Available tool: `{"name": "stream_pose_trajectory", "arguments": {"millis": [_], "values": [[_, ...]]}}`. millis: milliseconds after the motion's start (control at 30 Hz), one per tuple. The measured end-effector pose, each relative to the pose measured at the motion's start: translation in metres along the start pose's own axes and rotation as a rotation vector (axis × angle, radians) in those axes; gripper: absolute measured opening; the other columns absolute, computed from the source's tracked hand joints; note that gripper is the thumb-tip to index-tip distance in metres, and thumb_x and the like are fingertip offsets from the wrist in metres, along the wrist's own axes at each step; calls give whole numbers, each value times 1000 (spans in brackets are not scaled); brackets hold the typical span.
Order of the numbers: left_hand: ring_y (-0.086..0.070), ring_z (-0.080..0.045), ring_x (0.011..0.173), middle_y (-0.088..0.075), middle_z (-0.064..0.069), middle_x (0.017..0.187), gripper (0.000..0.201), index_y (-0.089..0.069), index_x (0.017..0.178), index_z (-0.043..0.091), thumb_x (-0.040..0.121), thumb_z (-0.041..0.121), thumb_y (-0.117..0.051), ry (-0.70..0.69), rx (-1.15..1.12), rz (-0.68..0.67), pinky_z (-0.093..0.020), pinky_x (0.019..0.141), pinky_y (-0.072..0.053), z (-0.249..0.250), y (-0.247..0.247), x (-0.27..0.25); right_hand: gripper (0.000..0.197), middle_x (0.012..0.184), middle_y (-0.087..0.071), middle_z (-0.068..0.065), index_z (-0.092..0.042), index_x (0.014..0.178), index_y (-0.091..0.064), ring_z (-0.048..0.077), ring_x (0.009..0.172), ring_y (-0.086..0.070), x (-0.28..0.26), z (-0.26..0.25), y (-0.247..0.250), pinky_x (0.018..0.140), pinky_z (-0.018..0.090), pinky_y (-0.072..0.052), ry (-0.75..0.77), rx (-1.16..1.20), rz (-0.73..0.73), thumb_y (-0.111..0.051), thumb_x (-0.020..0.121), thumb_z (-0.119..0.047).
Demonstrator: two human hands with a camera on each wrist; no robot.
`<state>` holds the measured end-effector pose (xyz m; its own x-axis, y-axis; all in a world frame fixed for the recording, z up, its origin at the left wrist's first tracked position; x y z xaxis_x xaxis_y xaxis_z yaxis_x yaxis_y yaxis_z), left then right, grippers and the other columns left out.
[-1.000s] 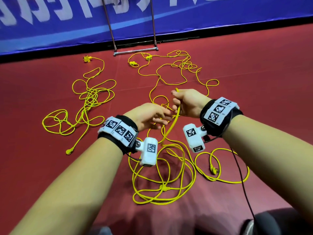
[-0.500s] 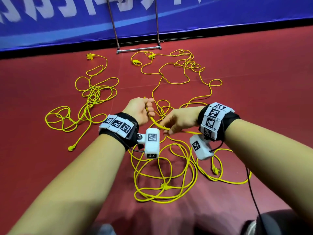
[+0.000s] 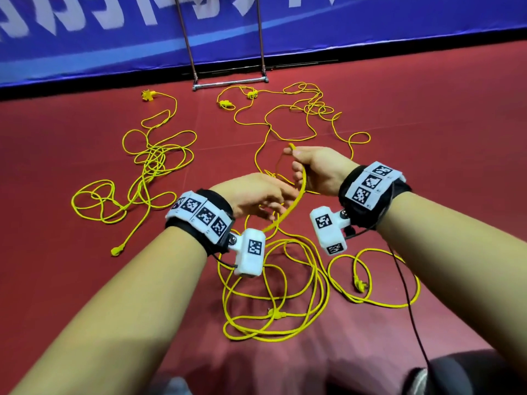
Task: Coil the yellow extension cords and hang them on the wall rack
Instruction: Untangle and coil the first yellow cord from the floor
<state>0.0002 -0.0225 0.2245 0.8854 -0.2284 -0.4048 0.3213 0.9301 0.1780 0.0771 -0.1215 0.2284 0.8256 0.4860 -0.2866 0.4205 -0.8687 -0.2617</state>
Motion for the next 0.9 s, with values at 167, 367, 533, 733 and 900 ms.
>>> {"name": "stream_pose_trajectory", "arguments": {"millis": [167, 367, 533, 733, 900], "values": [[-64, -21, 78, -68, -7, 94, 23, -60, 92, 15, 98, 28, -41, 10, -523, 339, -31, 71, -48, -7, 42, 2, 33, 61, -46, -2, -12, 133, -56, 12, 54, -44, -7, -9, -28, 53, 20, -42, 186, -335, -245, -46, 102, -8], [-59, -18, 56, -60, -3, 64, 37, -55, 94, 4, 103, 37, -41, -62, -806, 417, -24, 48, -53, -10, 53, 0, 27, 66, -45, -4, -11, 120, -69, 15, 61, -39, -12, 15, -55, 62, 29, -40, 259, -1034, -482, -62, 94, -8], [-33, -9, 39, -37, 1, 64, 15, -55, 108, 6, 101, 11, -43, -162, -667, 448, -19, 44, -38, -2, 51, -3, 24, 88, -65, 7, -18, 114, -64, 18, 79, -61, -11, 30, -37, 71, 31, -47, 8, -862, -398, -57, 96, -4], [-27, -6, 39, -44, 3, 62, 23, -62, 109, 6, 103, 11, -40, -176, -302, 162, -17, 41, -26, 25, 22, -5, 42, 73, -65, 7, -9, 98, -51, 22, 69, -65, -4, 12, -8, 70, 34, -51, -155, -72, -40, -29, 105, -45], [-28, -8, 45, -50, 2, 64, 21, -64, 109, 6, 102, 10, -45, -131, -104, -45, -19, 43, -29, 20, -4, -5, 26, 61, -56, -1, -12, 86, -52, 13, 43, -56, -2, 8, 5, 50, 21, -49, -189, 109, 92, -43, 104, -29]]}}
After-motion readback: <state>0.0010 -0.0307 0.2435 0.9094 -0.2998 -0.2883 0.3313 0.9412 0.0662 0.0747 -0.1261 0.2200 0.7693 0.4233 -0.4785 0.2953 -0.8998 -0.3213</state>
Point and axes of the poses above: each hand's wrist, its own x-axis towards the middle knuckle, its own y-axis out of the back of the hand, z = x × y, the point moved 7 cm from there along x, towards the middle knuckle
